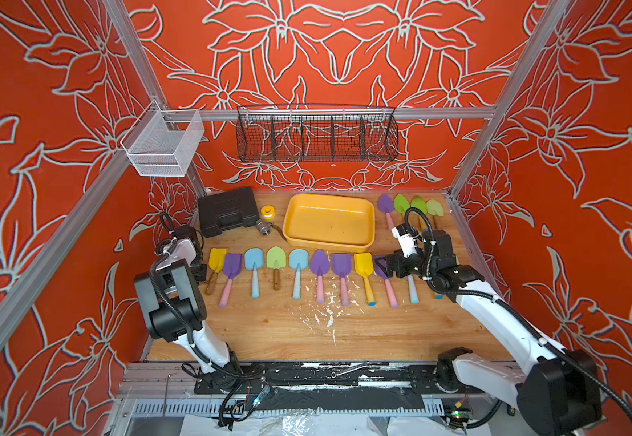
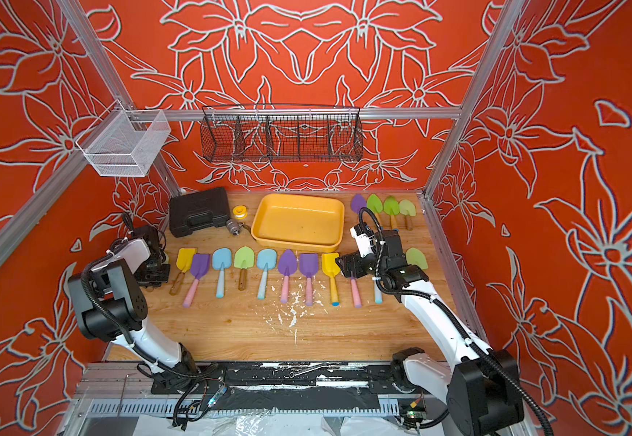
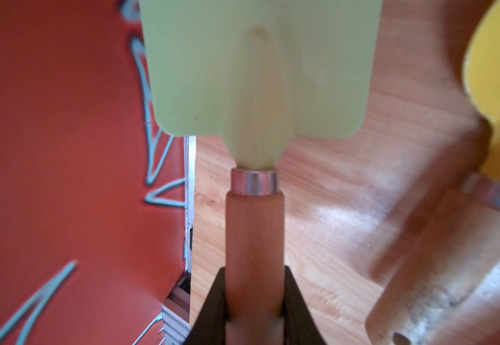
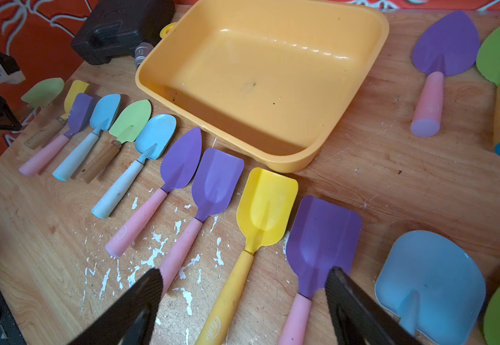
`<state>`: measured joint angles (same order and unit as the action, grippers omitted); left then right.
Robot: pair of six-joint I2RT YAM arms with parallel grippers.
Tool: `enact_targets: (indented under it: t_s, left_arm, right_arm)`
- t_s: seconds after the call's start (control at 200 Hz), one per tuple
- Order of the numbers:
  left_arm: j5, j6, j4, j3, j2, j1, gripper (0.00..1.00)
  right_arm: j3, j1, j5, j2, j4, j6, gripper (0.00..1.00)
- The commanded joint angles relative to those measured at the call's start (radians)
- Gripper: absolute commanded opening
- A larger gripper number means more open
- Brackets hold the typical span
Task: Take the shovel out of the storage box
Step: Place the shovel at the center of the board.
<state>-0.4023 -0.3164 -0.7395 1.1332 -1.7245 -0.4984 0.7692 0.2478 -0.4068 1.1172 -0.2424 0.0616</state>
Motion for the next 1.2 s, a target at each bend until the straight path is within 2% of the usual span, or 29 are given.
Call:
enact_targets:
  t_s: [0.0, 0.23, 0.35, 0.595, 0.676, 0.811, 1.191]
  left_arm:
    - [0.017, 0.011, 0.005, 0.016, -0.023, -0.014, 0.09]
    - [0.009, 0.015, 0.023, 0.001, -0.050, -0.016, 0.12]
    - [0.006, 0.017, 0.024, 0.006, -0.064, -0.022, 0.18]
    - [0.014, 0.028, 0.017, 0.025, -0.110, -0.031, 0.19]
    - [0.014, 0.032, 0.012, 0.039, -0.118, -0.033, 0.25]
    - [0.023, 0.039, 0.011, 0.036, -0.128, -0.035, 0.30]
    - [0.018, 0.052, 0.002, 0.045, -0.129, -0.036, 0.38]
  right_arm:
    - [0.037, -0.004, -0.018, 0.020, 0.007, 0.005, 0.87]
    - [0.059, -0.005, -0.022, 0.045, -0.005, -0.015, 0.87]
    - [0.075, -0.004, -0.030, 0.061, -0.016, -0.025, 0.87]
    - [0.113, -0.005, -0.041, 0.092, -0.038, -0.038, 0.87]
    - [0.117, -0.004, -0.043, 0.098, -0.042, -0.042, 0.87]
    - [0.120, -0.005, -0.046, 0.102, -0.041, -0.036, 0.87]
    - [0.120, -0.005, -0.037, 0.092, -0.063, -0.042, 0.87]
